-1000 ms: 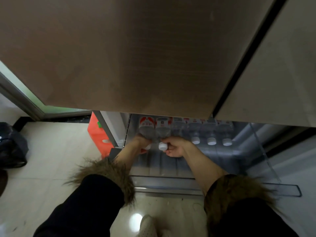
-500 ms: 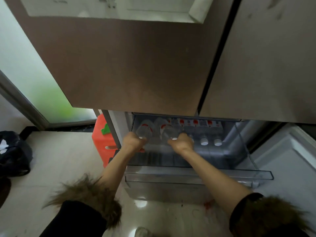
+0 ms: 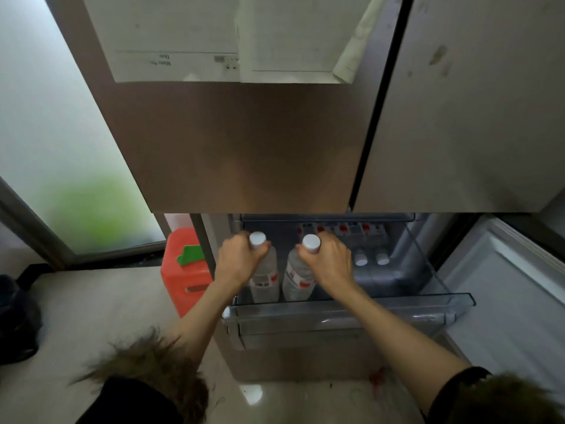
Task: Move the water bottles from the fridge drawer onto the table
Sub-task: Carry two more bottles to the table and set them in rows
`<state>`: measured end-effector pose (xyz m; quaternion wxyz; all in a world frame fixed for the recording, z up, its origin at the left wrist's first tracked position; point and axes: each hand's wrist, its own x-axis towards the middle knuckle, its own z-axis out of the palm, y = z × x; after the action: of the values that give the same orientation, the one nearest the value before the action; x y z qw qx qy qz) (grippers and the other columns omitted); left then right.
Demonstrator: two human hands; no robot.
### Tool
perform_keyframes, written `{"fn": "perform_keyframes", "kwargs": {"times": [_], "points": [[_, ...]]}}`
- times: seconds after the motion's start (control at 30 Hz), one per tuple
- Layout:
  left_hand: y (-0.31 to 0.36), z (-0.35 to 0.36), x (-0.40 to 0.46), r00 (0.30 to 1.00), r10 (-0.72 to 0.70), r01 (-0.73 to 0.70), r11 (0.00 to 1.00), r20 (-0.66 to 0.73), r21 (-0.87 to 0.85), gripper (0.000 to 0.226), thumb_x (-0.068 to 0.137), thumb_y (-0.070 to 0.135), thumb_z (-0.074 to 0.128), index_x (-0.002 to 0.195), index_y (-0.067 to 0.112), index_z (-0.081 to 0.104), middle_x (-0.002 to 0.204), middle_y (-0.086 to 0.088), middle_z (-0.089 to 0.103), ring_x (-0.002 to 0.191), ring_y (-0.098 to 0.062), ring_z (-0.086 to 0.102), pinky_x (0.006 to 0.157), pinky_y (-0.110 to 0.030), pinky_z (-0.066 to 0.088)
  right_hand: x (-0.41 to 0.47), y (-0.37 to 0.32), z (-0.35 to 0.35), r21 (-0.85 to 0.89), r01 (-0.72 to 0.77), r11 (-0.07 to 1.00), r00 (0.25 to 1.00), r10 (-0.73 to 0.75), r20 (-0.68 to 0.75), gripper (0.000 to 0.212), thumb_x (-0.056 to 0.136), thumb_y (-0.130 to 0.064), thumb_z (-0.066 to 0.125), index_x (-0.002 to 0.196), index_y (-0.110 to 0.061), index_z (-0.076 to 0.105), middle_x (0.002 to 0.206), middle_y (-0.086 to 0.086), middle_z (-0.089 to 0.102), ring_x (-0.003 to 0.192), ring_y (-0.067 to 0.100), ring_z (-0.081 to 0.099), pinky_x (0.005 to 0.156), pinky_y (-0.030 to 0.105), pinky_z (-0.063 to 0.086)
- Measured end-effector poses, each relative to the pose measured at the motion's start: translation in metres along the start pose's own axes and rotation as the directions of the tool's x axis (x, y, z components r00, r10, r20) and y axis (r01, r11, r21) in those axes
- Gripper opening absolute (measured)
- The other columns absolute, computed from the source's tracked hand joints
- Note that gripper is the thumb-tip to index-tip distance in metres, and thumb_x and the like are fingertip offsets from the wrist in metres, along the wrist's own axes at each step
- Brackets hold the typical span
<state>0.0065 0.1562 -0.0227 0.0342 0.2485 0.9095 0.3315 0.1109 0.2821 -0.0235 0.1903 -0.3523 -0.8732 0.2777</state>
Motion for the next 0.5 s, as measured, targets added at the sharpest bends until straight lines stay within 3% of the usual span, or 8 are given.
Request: {"fn": "perform_keyframes", "kwargs": {"times": [0.1, 0.17, 0.23, 0.37, 0.5], "points": [[-0.005, -0.001, -0.001, 1.000, 0.006, -0.004, 0.996, 0.025, -0.087, 0.031, 0.084, 0.041, 0.062, 0.077, 0.012, 0.053, 0.067, -0.002, 0.056, 0.061, -0.017, 0.054, 0.055, -0.026, 0.042, 0.000, 0.002, 0.001, 0.044, -0.017, 0.999, 1.000, 0.017, -0.014, 0.041, 0.081, -0.041, 0.067, 0.100, -0.005, 0.060, 0.099, 0.008, 0.064, 0.091, 0.024, 0.060, 0.067, 0.026, 0.037], [-0.009, -0.001, 0.001, 0.997, 0.005, 0.006, 0.990, 0.074, -0.142, 0.032, 0.084, 0.041, 0.062, 0.079, 0.010, 0.053, 0.068, -0.001, 0.054, 0.064, -0.018, 0.052, 0.059, -0.028, 0.042, 0.002, 0.004, 0.001, 0.106, -0.020, 0.994, 0.998, 0.013, 0.060, 0.041, 0.079, -0.042, 0.069, 0.100, -0.007, 0.059, 0.094, 0.002, 0.059, 0.087, 0.017, 0.055, 0.066, 0.025, 0.036], [-0.014, -0.001, 0.001, 0.993, 0.031, -0.012, 0.985, 0.113, -0.169, 0.028, 0.085, 0.035, 0.061, 0.089, 0.008, 0.055, 0.079, -0.003, 0.054, 0.072, -0.017, 0.051, 0.062, -0.025, 0.040, 0.005, 0.007, 0.002, 0.185, 0.008, 0.983, 0.985, -0.040, 0.170, 0.039, 0.078, -0.037, 0.070, 0.104, -0.010, 0.058, 0.101, 0.003, 0.054, 0.092, 0.015, 0.050, 0.070, 0.023, 0.038], [-0.024, 0.000, -0.002, 0.987, 0.081, -0.054, 0.982, 0.140, -0.183, 0.037, 0.087, 0.030, 0.060, 0.117, 0.009, 0.055, 0.106, -0.006, 0.044, 0.094, -0.018, 0.048, 0.083, -0.023, 0.036, 0.006, 0.015, 0.008, 0.209, 0.074, 0.975, 0.921, -0.147, 0.362, 0.051, 0.082, -0.024, 0.069, 0.128, -0.018, 0.047, 0.129, 0.006, 0.044, 0.122, 0.019, 0.041, 0.103, 0.034, 0.036], [-0.032, -0.002, -0.003, 0.973, 0.144, -0.102, 0.969, 0.180, -0.223, 0.037, 0.088, 0.031, 0.058, 0.119, 0.011, 0.054, 0.110, -0.002, 0.049, 0.099, -0.014, 0.047, 0.085, -0.023, 0.036, 0.006, 0.024, 0.010, 0.328, -0.006, 0.945, 0.889, -0.145, 0.434, 0.061, 0.082, -0.017, 0.068, 0.135, -0.023, 0.038, 0.130, -0.001, 0.051, 0.119, 0.014, 0.050, 0.101, 0.035, 0.043]]}}
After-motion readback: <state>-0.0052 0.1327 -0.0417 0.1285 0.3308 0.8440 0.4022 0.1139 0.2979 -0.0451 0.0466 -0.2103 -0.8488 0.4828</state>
